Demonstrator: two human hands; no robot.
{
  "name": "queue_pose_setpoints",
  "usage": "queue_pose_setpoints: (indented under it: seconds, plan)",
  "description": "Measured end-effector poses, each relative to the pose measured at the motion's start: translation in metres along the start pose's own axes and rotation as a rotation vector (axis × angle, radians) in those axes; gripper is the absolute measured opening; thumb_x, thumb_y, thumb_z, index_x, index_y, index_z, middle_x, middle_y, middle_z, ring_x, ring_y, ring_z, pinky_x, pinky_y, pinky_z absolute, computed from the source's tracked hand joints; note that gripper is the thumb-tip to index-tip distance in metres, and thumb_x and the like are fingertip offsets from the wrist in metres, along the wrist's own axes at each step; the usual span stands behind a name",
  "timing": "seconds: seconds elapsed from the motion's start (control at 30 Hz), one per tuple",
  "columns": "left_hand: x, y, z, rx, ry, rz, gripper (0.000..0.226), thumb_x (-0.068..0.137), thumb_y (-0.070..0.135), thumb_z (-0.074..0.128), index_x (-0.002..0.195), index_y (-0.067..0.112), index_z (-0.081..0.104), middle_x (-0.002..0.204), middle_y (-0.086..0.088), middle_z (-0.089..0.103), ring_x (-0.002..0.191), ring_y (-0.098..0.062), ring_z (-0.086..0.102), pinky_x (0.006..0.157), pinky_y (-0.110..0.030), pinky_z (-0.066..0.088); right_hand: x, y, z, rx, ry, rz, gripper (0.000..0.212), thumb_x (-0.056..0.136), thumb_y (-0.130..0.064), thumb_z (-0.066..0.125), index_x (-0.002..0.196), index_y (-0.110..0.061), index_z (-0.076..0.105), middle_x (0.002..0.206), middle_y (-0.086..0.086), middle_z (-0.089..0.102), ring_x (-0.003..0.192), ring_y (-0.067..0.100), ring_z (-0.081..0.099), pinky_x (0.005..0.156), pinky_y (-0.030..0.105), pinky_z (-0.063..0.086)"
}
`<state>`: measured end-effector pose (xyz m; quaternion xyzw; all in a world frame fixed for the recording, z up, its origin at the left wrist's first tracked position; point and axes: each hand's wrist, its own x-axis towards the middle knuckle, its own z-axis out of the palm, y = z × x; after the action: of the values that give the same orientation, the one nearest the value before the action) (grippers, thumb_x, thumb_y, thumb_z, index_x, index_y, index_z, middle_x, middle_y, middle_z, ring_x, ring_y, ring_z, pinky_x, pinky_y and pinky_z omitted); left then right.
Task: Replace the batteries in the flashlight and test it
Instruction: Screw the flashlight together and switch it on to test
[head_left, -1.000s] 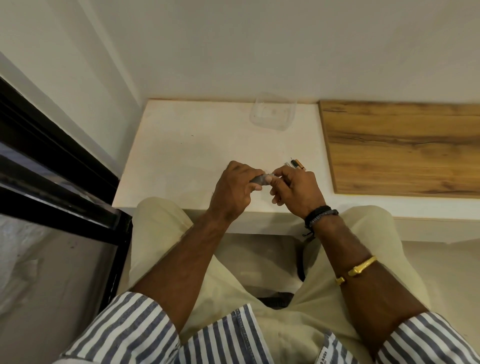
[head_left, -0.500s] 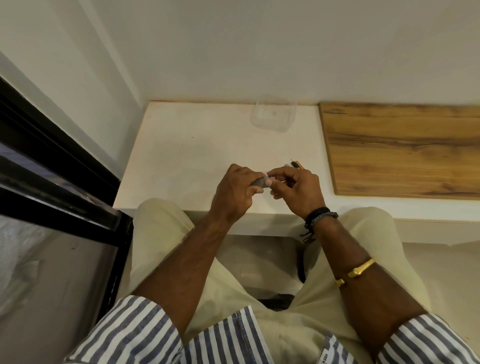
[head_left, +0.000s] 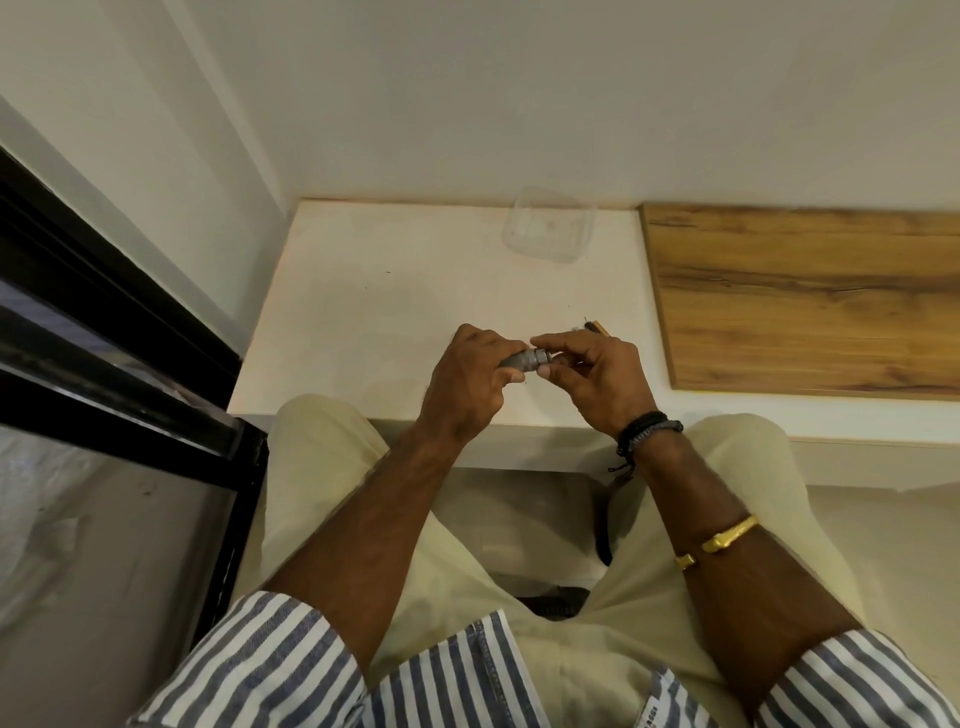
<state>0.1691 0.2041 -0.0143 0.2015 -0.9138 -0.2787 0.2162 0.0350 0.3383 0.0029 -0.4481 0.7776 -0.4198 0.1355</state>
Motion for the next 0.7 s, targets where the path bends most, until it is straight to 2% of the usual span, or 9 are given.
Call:
queue_pose_setpoints:
  seconds: [0.07, 0.13, 0.27, 0.4, 0.47, 0.53, 0.57, 0.63, 0.7]
  plan:
    - [0.0005, 0.0007, -0.0010, 0.002, 0.003, 0.012, 0.026, 0.086, 0.010, 0.073, 0.111, 0.002, 0.071, 0.101, -0.014, 0.074, 0.093, -0.031, 0.060, 0.078, -0.043, 0.052, 0.0002, -0.0009, 0.0007, 0.015, 0.006, 0.032, 0.022, 0.091, -0.018, 0.075, 0.113, -0.012, 0.074, 0.083, -0.009, 0.069, 0.075, 0.003, 0.069, 0.075, 0.012, 0.054]
    - [0.0005, 0.0016, -0.0011, 0.010, 0.001, 0.033, 0.027, 0.085, 0.009, 0.073, 0.111, 0.003, 0.071, 0.100, -0.014, 0.074, 0.093, -0.032, 0.061, 0.078, -0.042, 0.052, -0.0001, -0.0025, 0.0020, 0.026, 0.021, 0.081, 0.020, 0.095, -0.029, 0.070, 0.102, -0.010, 0.073, 0.075, -0.005, 0.071, 0.064, 0.007, 0.071, 0.067, 0.018, 0.060]
    - [-0.0006, 0.0029, -0.0012, 0.018, 0.003, 0.066, 0.027, 0.086, 0.011, 0.071, 0.112, 0.005, 0.071, 0.103, -0.012, 0.074, 0.096, -0.030, 0.061, 0.081, -0.040, 0.050, -0.0001, -0.0073, 0.0025, 0.007, -0.009, 0.219, 0.045, 0.097, -0.050, 0.058, 0.083, -0.010, 0.071, 0.065, 0.001, 0.072, 0.049, 0.009, 0.068, 0.055, 0.026, 0.061]
    - [-0.0004, 0.0062, 0.0018, 0.016, 0.006, 0.048, 0.026, 0.088, 0.013, 0.070, 0.113, 0.006, 0.070, 0.105, -0.010, 0.073, 0.098, -0.028, 0.059, 0.082, -0.039, 0.050, -0.0003, -0.0087, 0.0020, -0.006, 0.005, 0.267, 0.056, 0.099, -0.058, 0.048, 0.081, -0.013, 0.075, 0.065, 0.000, 0.073, 0.048, 0.008, 0.068, 0.054, 0.024, 0.060]
    - [-0.0002, 0.0065, 0.0024, 0.016, 0.019, 0.025, 0.027, 0.089, 0.014, 0.070, 0.115, 0.006, 0.070, 0.105, -0.010, 0.073, 0.099, -0.027, 0.057, 0.081, -0.037, 0.050, 0.0000, -0.0069, 0.0008, 0.064, 0.017, 0.267, 0.049, 0.099, -0.055, 0.052, 0.096, -0.013, 0.077, 0.080, 0.001, 0.077, 0.056, 0.007, 0.072, 0.058, 0.022, 0.060]
    - [-0.0002, 0.0066, 0.0020, 0.009, 0.025, 0.012, 0.027, 0.088, 0.013, 0.071, 0.114, 0.005, 0.070, 0.104, -0.011, 0.073, 0.099, -0.028, 0.057, 0.080, -0.034, 0.048, 0.0007, -0.0036, -0.0022, 0.200, -0.017, 0.270, 0.037, 0.097, -0.039, 0.064, 0.123, -0.013, 0.069, 0.102, 0.003, 0.076, 0.071, 0.012, 0.077, 0.066, 0.028, 0.063]
    - [-0.0001, 0.0063, 0.0015, 0.009, 0.029, 0.009, 0.027, 0.088, 0.013, 0.071, 0.114, 0.004, 0.070, 0.104, -0.011, 0.073, 0.098, -0.028, 0.057, 0.079, -0.033, 0.047, 0.0006, -0.0021, -0.0031, 0.252, -0.041, 0.262, 0.037, 0.096, -0.029, 0.067, 0.130, -0.013, 0.065, 0.108, 0.004, 0.074, 0.076, 0.014, 0.077, 0.071, 0.030, 0.064]
    - [0.0000, 0.0049, 0.0014, 0.016, 0.037, 0.004, 0.027, 0.088, 0.013, 0.070, 0.114, 0.005, 0.070, 0.104, -0.010, 0.073, 0.097, -0.027, 0.056, 0.078, -0.032, 0.047, -0.0006, -0.0007, -0.0018, 0.289, -0.068, 0.214, 0.037, 0.093, -0.012, 0.069, 0.129, -0.013, 0.065, 0.108, 0.003, 0.074, 0.079, 0.014, 0.078, 0.075, 0.031, 0.064]
    - [-0.0001, 0.0046, 0.0008, 0.018, 0.036, -0.003, 0.028, 0.088, 0.013, 0.070, 0.115, 0.005, 0.070, 0.104, -0.010, 0.073, 0.098, -0.027, 0.056, 0.079, -0.035, 0.049, -0.0009, -0.0013, 0.0008, 0.279, -0.062, 0.179, 0.029, 0.093, -0.008, 0.068, 0.123, -0.010, 0.068, 0.105, 0.003, 0.074, 0.078, 0.014, 0.078, 0.074, 0.031, 0.065]
